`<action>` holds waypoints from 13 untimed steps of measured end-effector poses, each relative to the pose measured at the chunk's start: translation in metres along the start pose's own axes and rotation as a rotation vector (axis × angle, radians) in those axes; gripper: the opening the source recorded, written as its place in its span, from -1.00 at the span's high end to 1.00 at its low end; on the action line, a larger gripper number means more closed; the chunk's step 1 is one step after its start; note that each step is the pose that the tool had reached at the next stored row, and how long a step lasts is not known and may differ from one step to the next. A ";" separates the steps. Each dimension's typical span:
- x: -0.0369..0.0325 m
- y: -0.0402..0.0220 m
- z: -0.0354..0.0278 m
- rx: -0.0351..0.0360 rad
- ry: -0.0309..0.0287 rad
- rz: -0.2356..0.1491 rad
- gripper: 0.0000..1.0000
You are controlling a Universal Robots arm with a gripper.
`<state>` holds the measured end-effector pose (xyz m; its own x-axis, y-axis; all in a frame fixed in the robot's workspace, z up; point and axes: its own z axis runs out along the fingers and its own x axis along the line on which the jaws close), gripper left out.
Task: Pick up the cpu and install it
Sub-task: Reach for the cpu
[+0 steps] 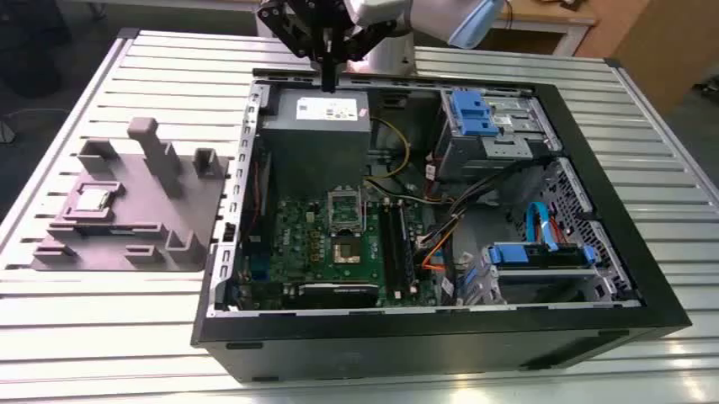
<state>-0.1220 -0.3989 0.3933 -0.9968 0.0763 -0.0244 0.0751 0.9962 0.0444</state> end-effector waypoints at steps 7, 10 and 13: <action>0.0008 0.0000 0.0000 0.0000 0.0000 0.000 0.80; 0.0017 -0.0001 0.0000 0.0000 0.0000 0.000 0.80; 0.0024 -0.0002 -0.0001 0.0001 0.0000 0.000 0.80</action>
<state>-0.1244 -0.3989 0.3933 -0.9968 0.0762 -0.0244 0.0751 0.9962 0.0443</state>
